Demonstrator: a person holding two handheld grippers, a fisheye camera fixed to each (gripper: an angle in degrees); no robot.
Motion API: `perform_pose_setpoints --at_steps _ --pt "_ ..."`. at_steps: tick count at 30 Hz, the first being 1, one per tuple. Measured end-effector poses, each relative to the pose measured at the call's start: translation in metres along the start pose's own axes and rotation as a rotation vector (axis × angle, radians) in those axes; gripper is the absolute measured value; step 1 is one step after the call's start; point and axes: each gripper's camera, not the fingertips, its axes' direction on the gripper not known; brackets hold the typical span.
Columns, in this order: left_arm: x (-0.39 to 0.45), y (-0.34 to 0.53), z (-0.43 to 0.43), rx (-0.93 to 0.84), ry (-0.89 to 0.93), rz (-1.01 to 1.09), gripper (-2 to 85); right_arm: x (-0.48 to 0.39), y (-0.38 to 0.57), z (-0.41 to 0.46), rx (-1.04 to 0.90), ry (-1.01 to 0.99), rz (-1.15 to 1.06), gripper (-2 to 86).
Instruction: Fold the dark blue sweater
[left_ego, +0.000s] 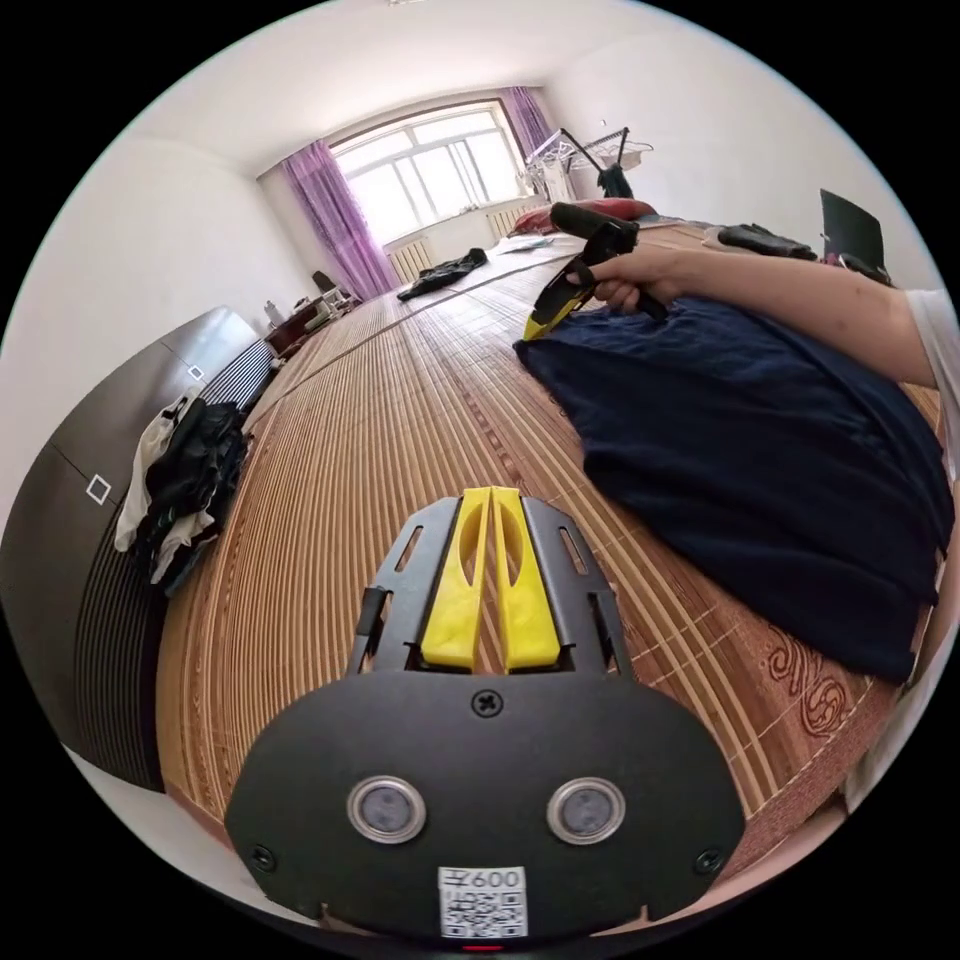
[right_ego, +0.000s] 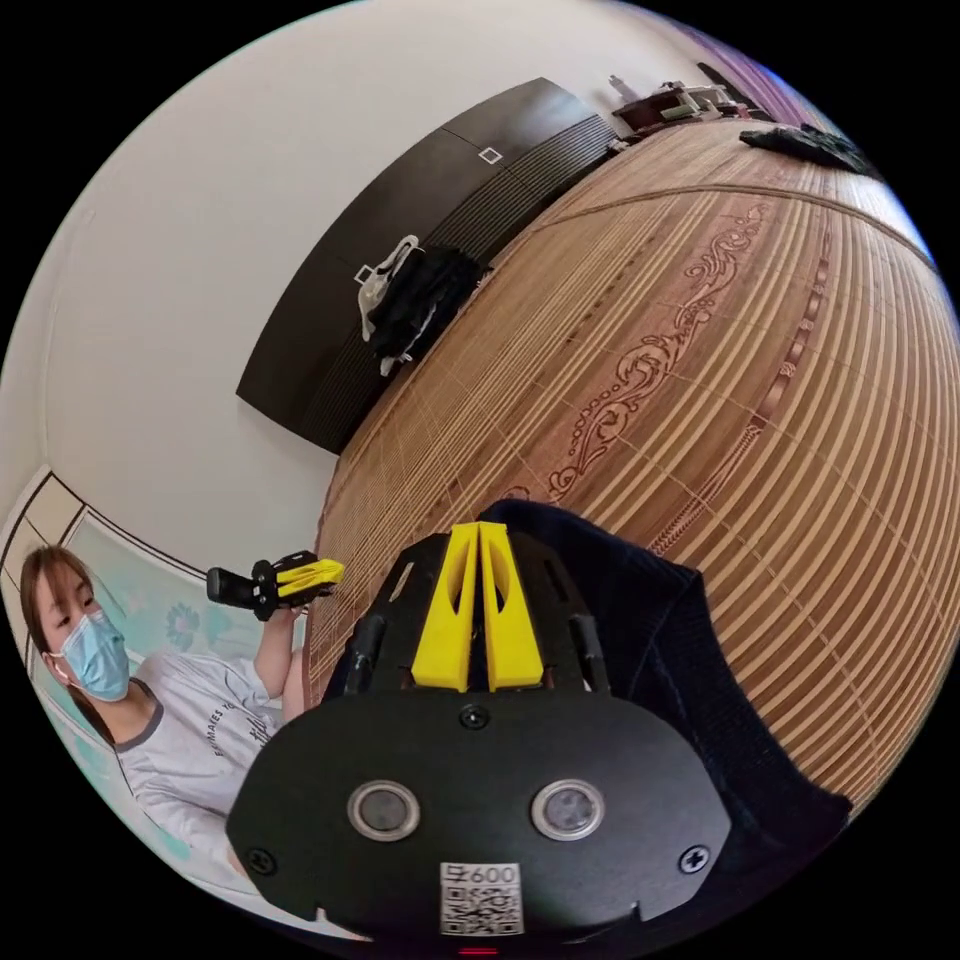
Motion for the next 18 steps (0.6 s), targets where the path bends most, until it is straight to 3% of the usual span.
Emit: perform_pose_setpoints --at_steps 7,11,13,15,16,18 --pt "-0.016 -0.016 0.005 -0.028 0.028 0.08 1.0 -0.03 0.022 0.006 0.07 0.085 -0.055 -0.9" --pt "-0.072 -0.028 -0.005 0.021 0.287 -0.26 0.8 -0.05 0.034 0.011 0.072 0.114 -0.073 -0.9" --pt "-0.104 -0.027 0.008 0.072 0.525 -0.492 0.4 -0.058 0.04 0.012 0.078 0.121 -0.078 -0.9" --pt "-0.113 -0.026 0.031 0.055 0.704 -0.585 0.3 -0.067 0.046 0.014 0.085 0.136 -0.085 -0.9" --pt "-0.112 -0.031 0.045 -0.028 0.753 -0.558 0.2 -0.075 0.049 0.016 0.086 0.151 -0.091 -0.9" --pt "-0.112 -0.039 0.057 -0.146 0.665 -0.521 0.2 -0.087 0.055 0.019 0.085 0.18 -0.106 -0.8"
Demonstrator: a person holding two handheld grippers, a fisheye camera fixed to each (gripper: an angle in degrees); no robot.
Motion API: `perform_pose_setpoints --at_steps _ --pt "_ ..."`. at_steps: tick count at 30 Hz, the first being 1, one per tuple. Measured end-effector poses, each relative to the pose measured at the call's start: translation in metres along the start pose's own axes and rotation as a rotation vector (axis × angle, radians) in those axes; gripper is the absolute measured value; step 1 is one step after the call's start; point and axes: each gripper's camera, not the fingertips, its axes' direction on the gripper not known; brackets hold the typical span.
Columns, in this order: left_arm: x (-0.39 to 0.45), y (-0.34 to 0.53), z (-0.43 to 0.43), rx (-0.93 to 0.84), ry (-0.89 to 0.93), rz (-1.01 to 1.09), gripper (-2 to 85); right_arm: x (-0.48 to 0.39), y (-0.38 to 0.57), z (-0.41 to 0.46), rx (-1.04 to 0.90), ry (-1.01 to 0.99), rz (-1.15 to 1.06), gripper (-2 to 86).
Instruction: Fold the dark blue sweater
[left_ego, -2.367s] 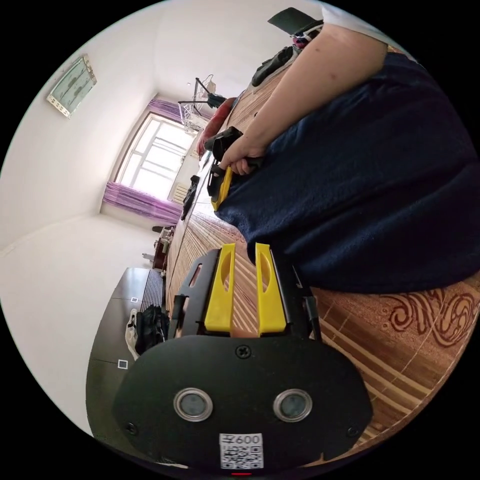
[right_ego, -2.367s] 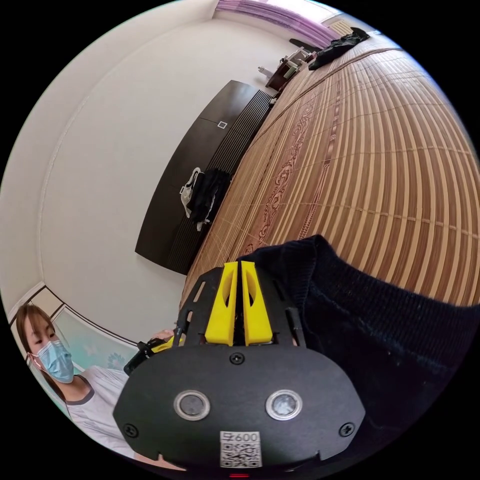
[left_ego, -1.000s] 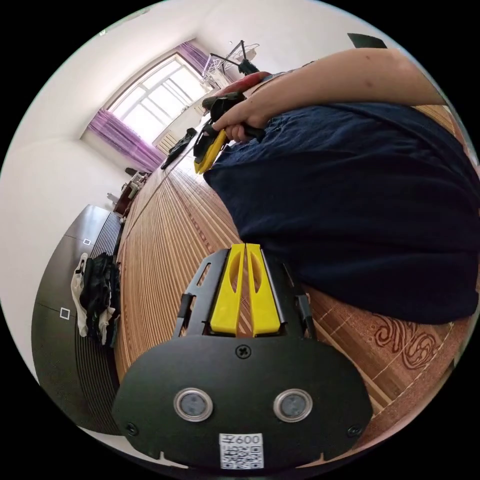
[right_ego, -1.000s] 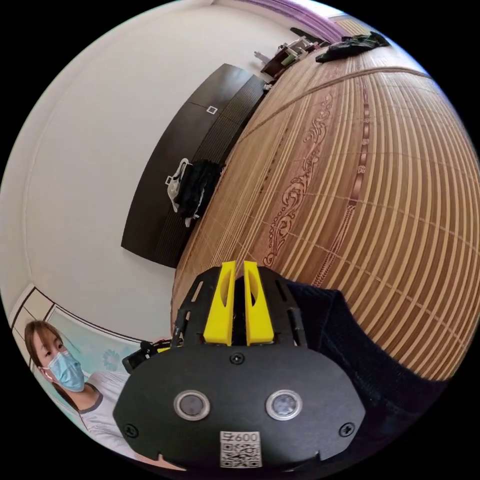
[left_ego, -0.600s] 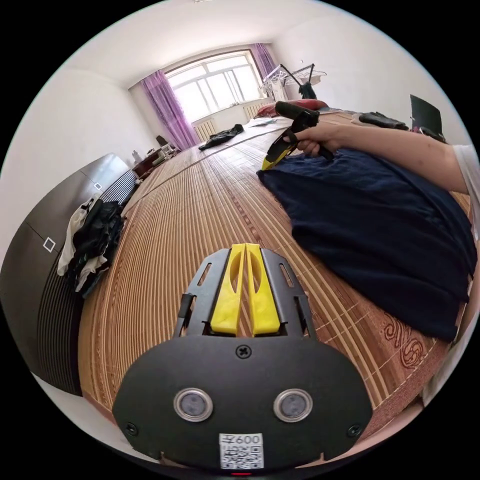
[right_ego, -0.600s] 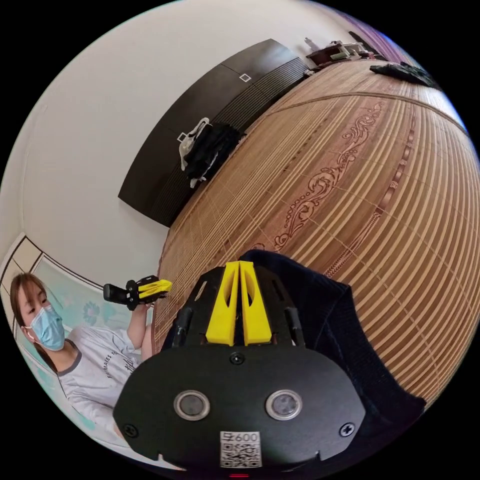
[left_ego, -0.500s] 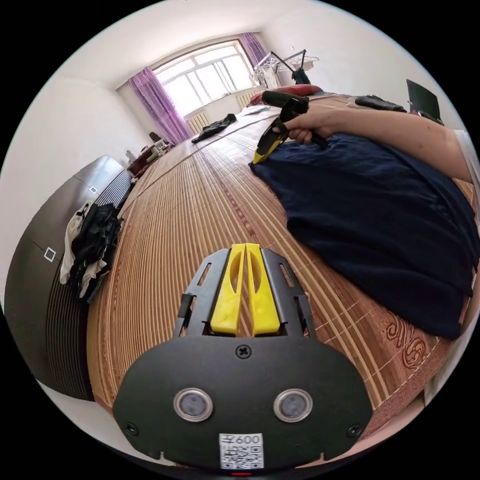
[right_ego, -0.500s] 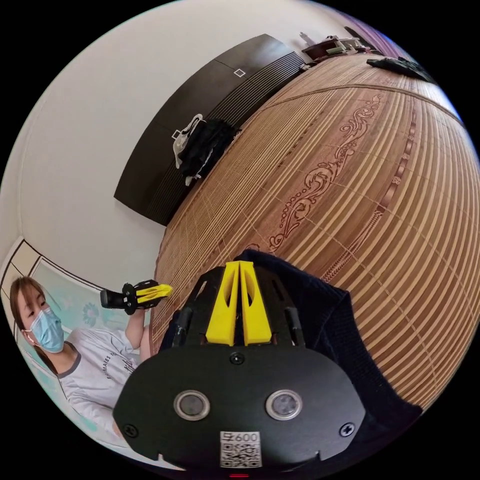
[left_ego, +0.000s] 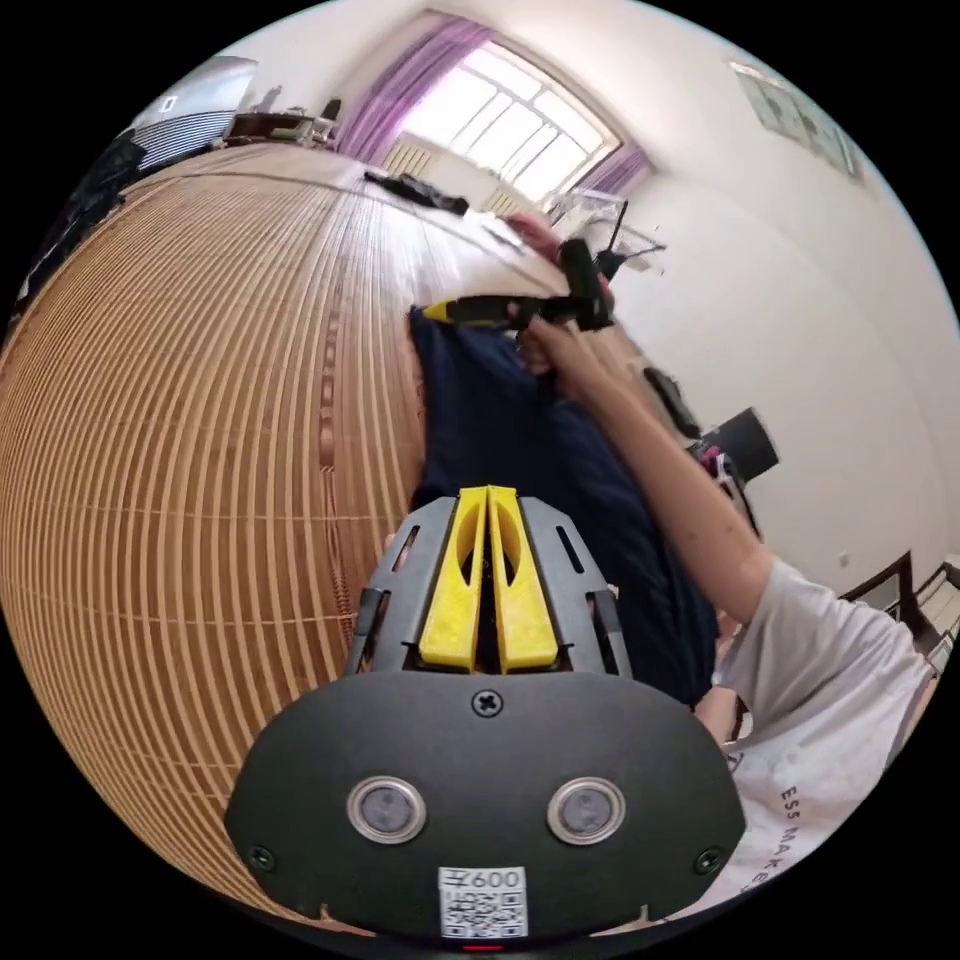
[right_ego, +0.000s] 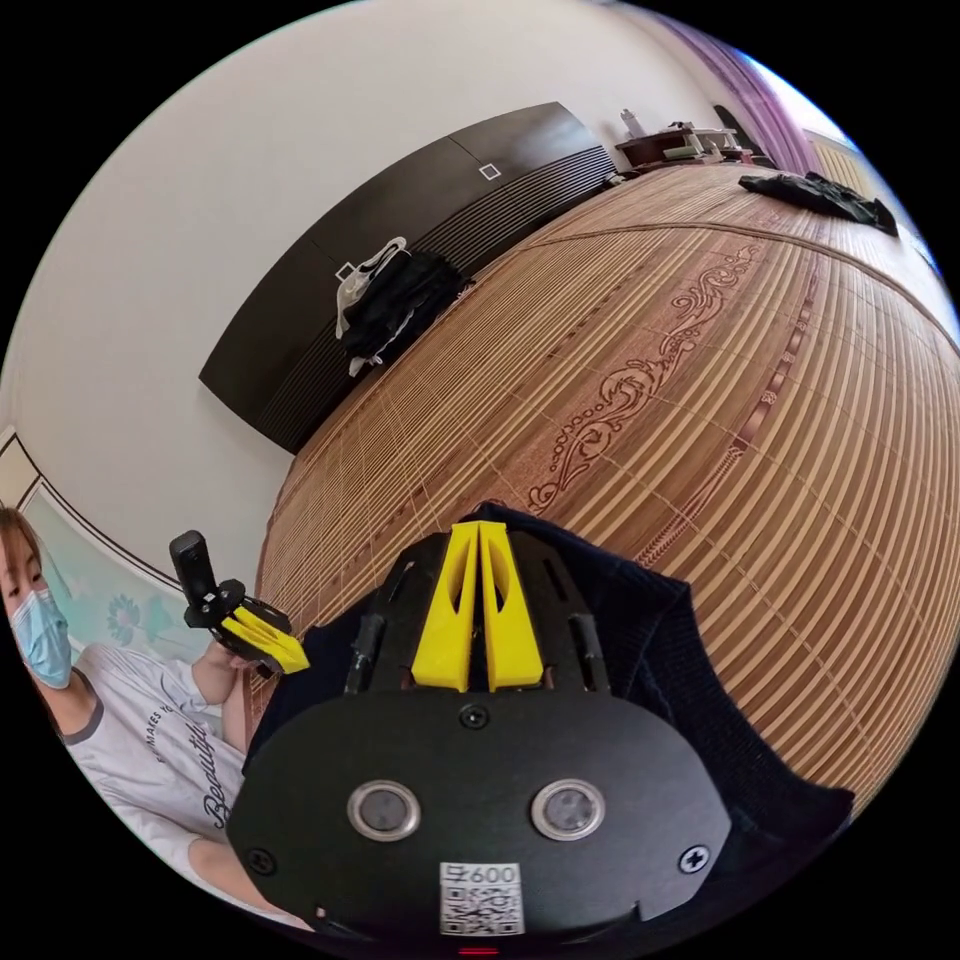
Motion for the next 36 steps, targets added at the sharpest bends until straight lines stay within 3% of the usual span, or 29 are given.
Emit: perform_pose_setpoints --at_steps 9,15,19,23,28,36 --pt "-0.059 -0.018 -0.057 0.106 0.071 -0.141 0.3 -0.068 0.024 -0.001 0.025 0.111 -0.075 -0.8" --pt "-0.046 -0.039 -0.082 0.068 -0.125 0.031 0.8 -0.166 0.062 -0.044 0.208 0.016 -0.315 -0.4" --pt "-0.043 -0.05 -0.077 0.017 -0.13 0.051 1.3 -0.278 0.097 -0.024 0.079 0.111 -0.448 1.6" --pt "-0.057 -0.058 -0.087 0.043 -0.131 -0.035 1.4 -0.359 0.124 0.042 -0.23 0.22 -0.454 4.3" --pt "-0.07 -0.064 -0.101 0.093 -0.074 -0.108 1.8 -0.413 0.141 0.069 -0.204 0.469 -0.455 3.4" --pt "-0.055 -0.082 -0.106 0.051 -0.17 -0.05 1.8 -0.441 0.151 0.098 -0.265 0.573 -0.453 -0.3"
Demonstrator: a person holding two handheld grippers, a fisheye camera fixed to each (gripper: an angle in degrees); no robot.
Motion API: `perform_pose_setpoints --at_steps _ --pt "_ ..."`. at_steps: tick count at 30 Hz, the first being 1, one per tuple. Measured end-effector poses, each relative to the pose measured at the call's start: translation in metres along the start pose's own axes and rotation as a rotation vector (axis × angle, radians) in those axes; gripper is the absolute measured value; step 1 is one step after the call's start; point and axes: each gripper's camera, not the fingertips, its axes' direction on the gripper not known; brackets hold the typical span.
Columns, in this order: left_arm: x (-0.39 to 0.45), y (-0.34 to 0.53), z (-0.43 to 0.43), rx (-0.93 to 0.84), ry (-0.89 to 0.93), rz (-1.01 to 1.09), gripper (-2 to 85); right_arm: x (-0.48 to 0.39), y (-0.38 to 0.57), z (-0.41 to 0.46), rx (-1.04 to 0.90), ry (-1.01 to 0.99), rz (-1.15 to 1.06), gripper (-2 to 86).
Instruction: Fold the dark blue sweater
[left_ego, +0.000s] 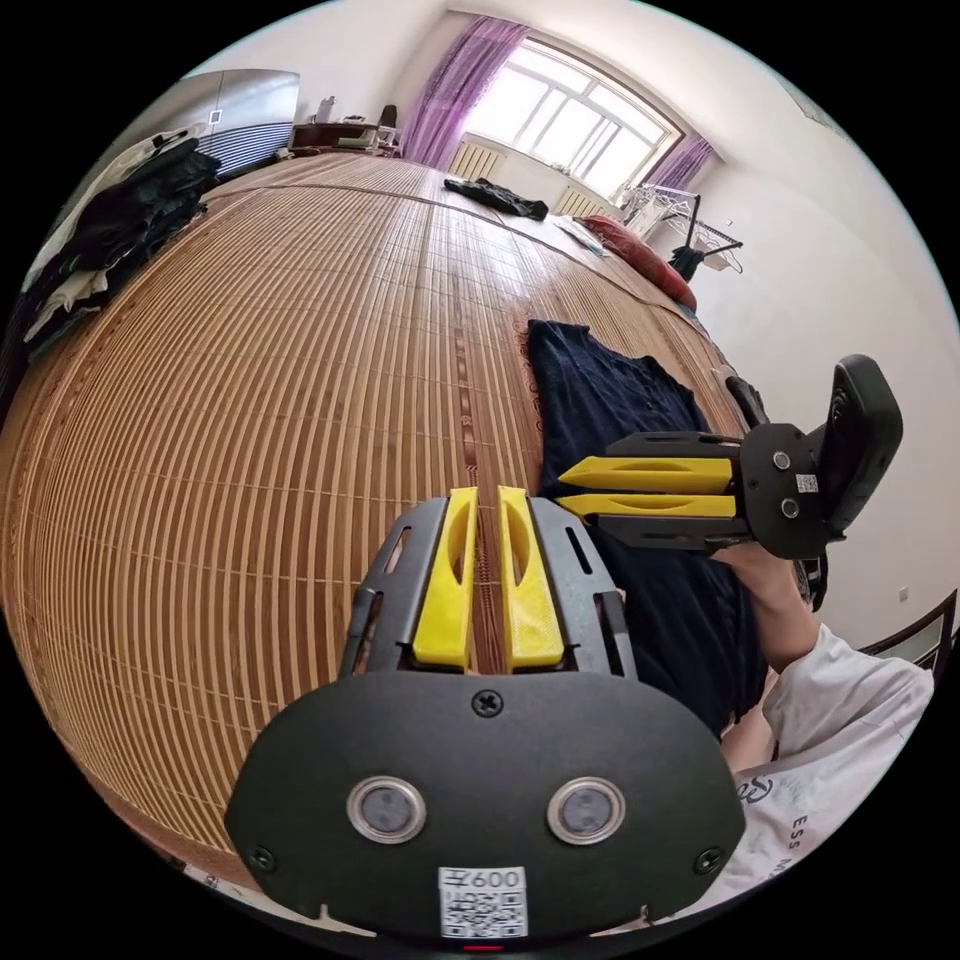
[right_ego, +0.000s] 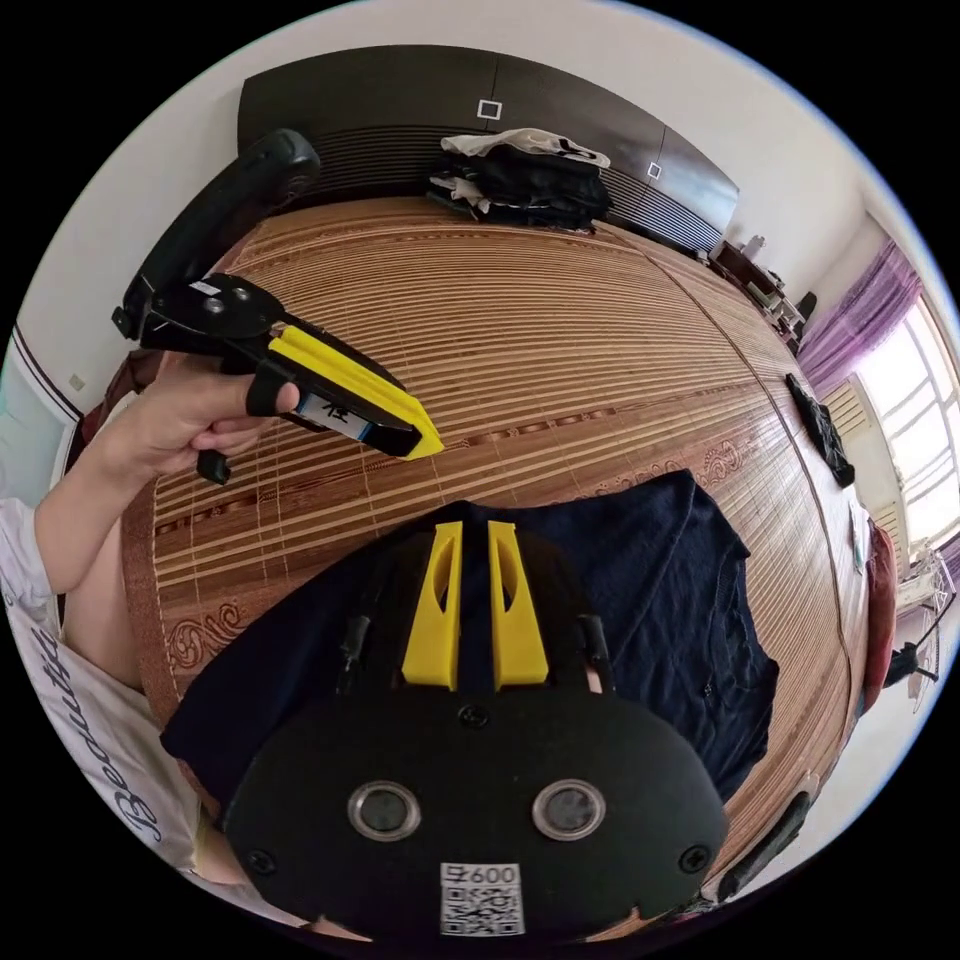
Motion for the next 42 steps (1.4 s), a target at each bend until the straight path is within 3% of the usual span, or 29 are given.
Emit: perform_pose_setpoints --at_steps 19,27,32,38,42 --pt "-0.005 -0.03 0.006 -0.048 -0.001 -0.012 1.9 0.006 -0.01 0.026 -0.058 -0.065 0.037 -0.7" --pt "-0.017 -0.037 0.014 -0.055 0.027 -0.029 1.8 0.079 0.068 0.011 0.212 -0.377 0.271 2.2" --pt "-0.019 -0.039 0.023 -0.047 0.042 -0.026 1.7 0.12 0.108 0.02 0.279 -0.266 0.427 -0.3" --pt "-0.027 -0.035 0.035 0.079 0.197 -0.034 0.6 0.1 0.1 0.086 0.083 -0.287 0.283 -0.8" --pt "-0.044 -0.029 0.056 0.136 0.331 -0.107 0.3 0.096 0.111 0.095 0.109 -0.217 0.261 -0.8"
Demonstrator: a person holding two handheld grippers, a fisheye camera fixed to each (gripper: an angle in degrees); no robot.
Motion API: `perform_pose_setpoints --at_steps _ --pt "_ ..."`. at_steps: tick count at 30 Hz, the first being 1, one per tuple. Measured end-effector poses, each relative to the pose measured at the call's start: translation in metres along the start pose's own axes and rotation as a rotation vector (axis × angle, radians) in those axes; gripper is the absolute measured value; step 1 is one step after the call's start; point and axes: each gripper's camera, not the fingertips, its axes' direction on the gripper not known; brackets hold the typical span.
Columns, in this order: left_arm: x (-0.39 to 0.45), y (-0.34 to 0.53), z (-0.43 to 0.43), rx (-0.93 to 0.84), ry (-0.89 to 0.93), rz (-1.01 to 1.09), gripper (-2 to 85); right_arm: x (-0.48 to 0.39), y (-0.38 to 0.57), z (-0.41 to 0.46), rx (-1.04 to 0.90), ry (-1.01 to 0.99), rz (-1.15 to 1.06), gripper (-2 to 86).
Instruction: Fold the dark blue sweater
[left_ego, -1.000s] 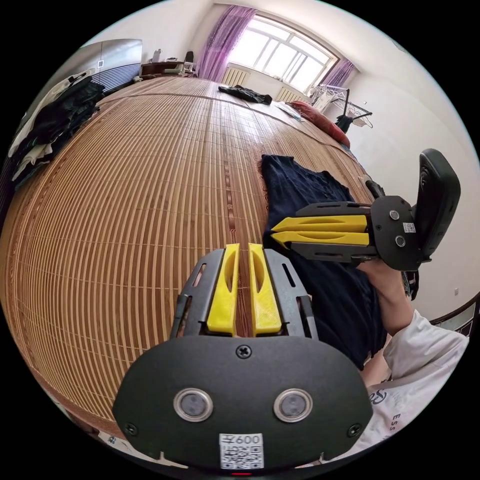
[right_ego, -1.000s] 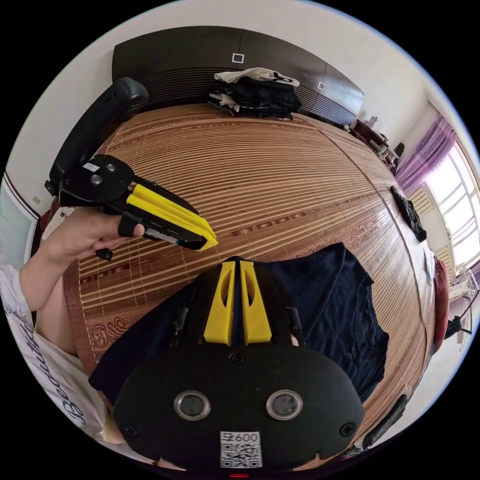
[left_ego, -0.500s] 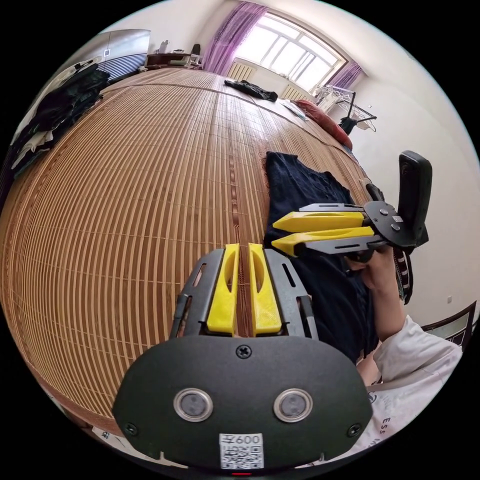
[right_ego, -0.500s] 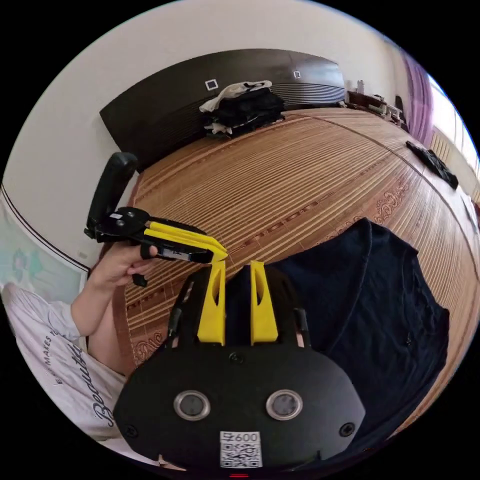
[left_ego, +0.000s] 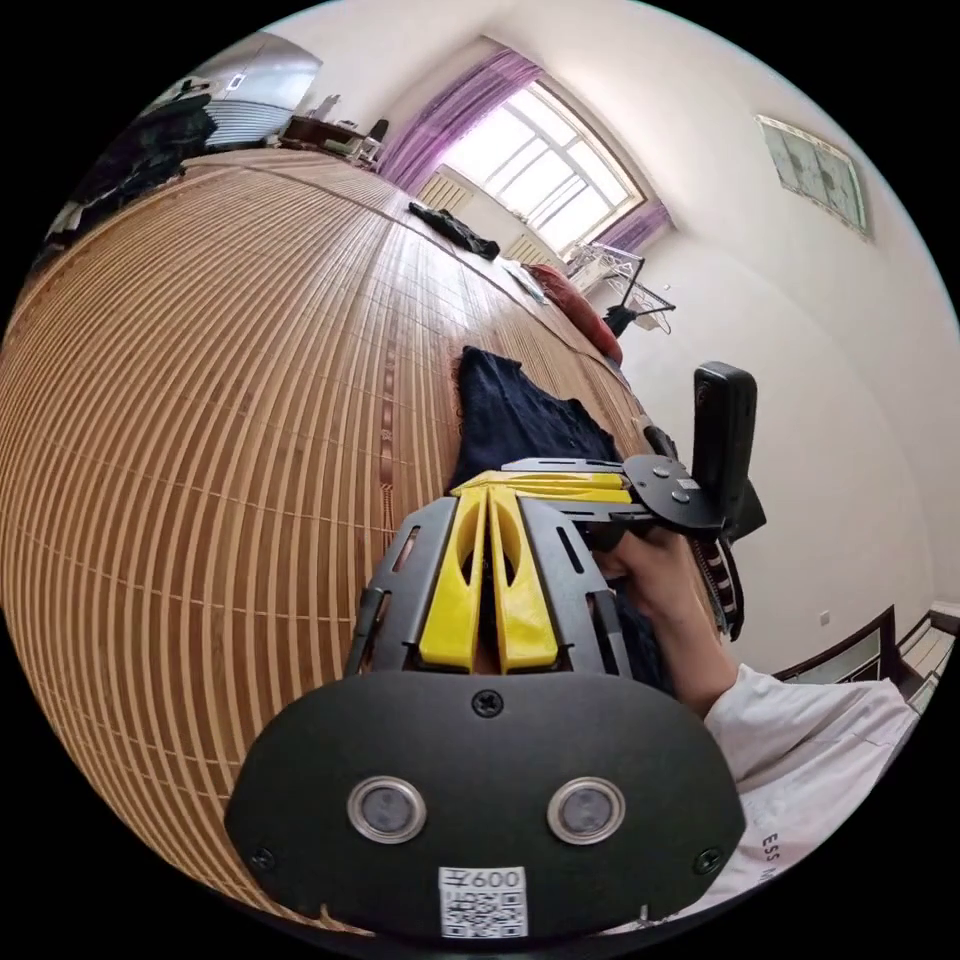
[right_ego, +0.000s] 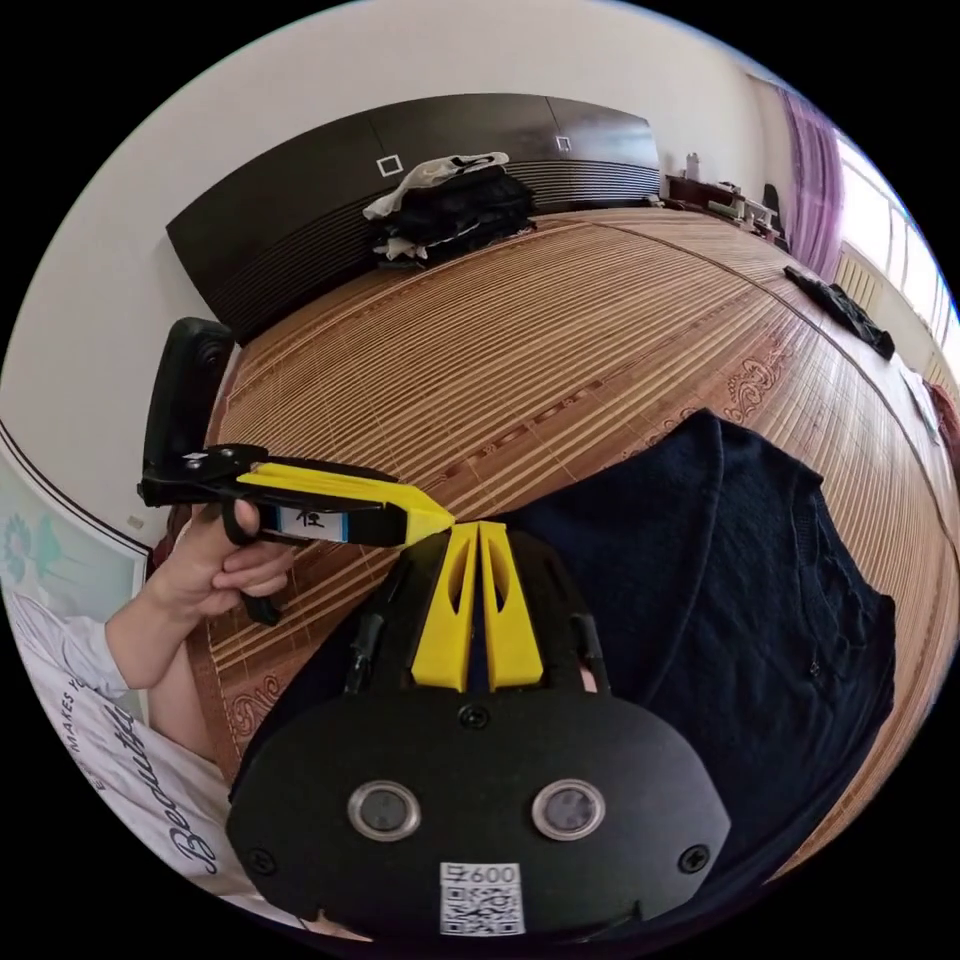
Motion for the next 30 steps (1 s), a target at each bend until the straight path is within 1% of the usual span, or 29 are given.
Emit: perform_pose_setpoints --at_steps 3,5,6,8,10,12,14,16,17,18,20,22,24,25,26,28,30 --pt "-0.017 0.001 0.005 0.012 0.068 -0.04 0.2 0.019 0.007 0.008 -0.011 -0.052 0.038 -0.8" --pt "-0.026 0.004 0.007 0.014 0.102 -0.078 0.2 0.056 0.014 0.01 0.0 -0.162 0.152 -0.8" --pt "-0.03 0.005 0.01 0.01 0.128 -0.089 0.2 0.067 0.016 0.008 0.019 -0.185 0.177 -0.8" --pt "-0.032 0.008 0.017 0.003 0.111 -0.092 0.2 0.106 0.029 0.004 0.116 -0.245 0.282 -0.9" --pt "-0.033 0.01 0.031 -0.063 0.068 -0.103 0.2 0.132 0.033 0.009 0.152 -0.272 0.324 -0.8" --pt "-0.033 0.014 0.035 -0.072 0.035 -0.103 0.2 0.156 0.033 0.023 0.127 -0.259 0.35 -0.8" --pt "-0.034 0.018 0.039 -0.076 0.025 -0.101 0.1 0.183 0.031 0.044 0.064 -0.205 0.364 -0.9" --pt "-0.037 0.024 0.045 -0.077 0.023 -0.102 0.1 0.201 0.033 0.055 0.046 -0.228 0.354 -0.9" --pt "-0.038 0.025 0.047 -0.078 0.023 -0.102 0.1 0.212 0.038 0.059 0.047 -0.241 0.393 -0.9" --pt "-0.039 0.029 0.05 -0.078 0.024 -0.103 0.1 0.217 0.041 0.06 0.053 -0.227 0.414 -0.9" --pt "-0.04 0.035 0.055 -0.077 0.024 -0.103 0.1 0.226 0.055 0.055 0.114 -0.072 0.451 -0.9" --pt "-0.04 0.043 0.062 -0.078 0.014 -0.098 0.1 0.226 0.068 0.055 0.187 -0.006 0.462 -0.9" --pt "-0.04 0.051 0.068 -0.077 0.011 -0.096 0.1 0.22 0.08 0.06 0.253 -0.102 0.41 -0.9" --pt "-0.04 0.053 0.069 -0.077 0.012 -0.096 0.1 0.215 0.086 0.069 0.268 -0.207 0.353 -0.8" --pt "-0.041 0.059 0.073 -0.077 0.015 -0.098 0.1 0.212 0.089 0.083 0.224 -0.293 0.321 -0.8" --pt "-0.042 0.071 0.081 -0.075 0.02 -0.101 0.1 0.209 0.096 0.102 0.167 -0.305 0.314 -0.8" --pt "-0.042 0.08 0.087 -0.074 0.019 -0.101 0.1 0.21 0.107 0.117 0.146 -0.225 0.349 -0.8"
